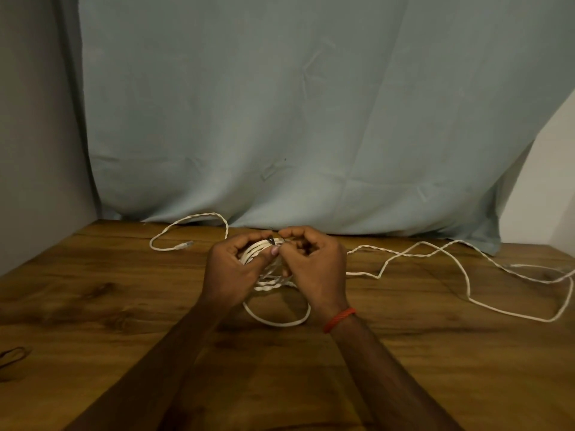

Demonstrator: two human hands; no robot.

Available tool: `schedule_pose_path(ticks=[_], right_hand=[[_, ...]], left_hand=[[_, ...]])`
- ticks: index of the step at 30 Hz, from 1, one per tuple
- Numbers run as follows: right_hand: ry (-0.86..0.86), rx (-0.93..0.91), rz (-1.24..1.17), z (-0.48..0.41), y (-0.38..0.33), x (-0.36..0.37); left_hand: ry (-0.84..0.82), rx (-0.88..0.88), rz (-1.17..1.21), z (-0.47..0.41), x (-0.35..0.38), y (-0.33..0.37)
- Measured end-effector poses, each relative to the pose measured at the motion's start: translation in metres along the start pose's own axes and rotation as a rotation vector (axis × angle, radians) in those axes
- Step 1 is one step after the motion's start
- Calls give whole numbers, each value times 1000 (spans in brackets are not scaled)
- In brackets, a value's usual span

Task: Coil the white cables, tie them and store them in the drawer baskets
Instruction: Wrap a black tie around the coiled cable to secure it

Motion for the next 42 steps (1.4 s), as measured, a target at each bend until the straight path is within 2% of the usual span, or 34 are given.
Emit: schedule_pose_path(ticks=[7,12,17,25,32,36,42], right_hand=[[38,-312,322,-2,-9,-3],[93,-355,395,-4,-7,-9],[24,-460,455,-3,-10,-9],[-168,-515,493,-3,-8,-4],[-75,-498,370,-3,-11,-5],[-89,-443,289,-6,-10,-4],[-102,-413,323,-6,-8,-5]], left_hand=[[-43,58,0,0,3,3],[-49,24,38,-2,2,1],[-62,63,21,-2,3,3],[-112,195,-87,2,2,13],[-121,206,-60,0,-3,12],[-93,165,-36,-1,-3,10],[-73,173,-13,1,-1,10]])
Point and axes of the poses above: each hand's wrist, its own z-axis away from the middle knuckle, its own x-axis out of the palm, y = z × x, the point moved 4 cm from there along -z, towards the middle knuckle, and after that the axes turned 8 degrees about -x, right-handed, at the moved point
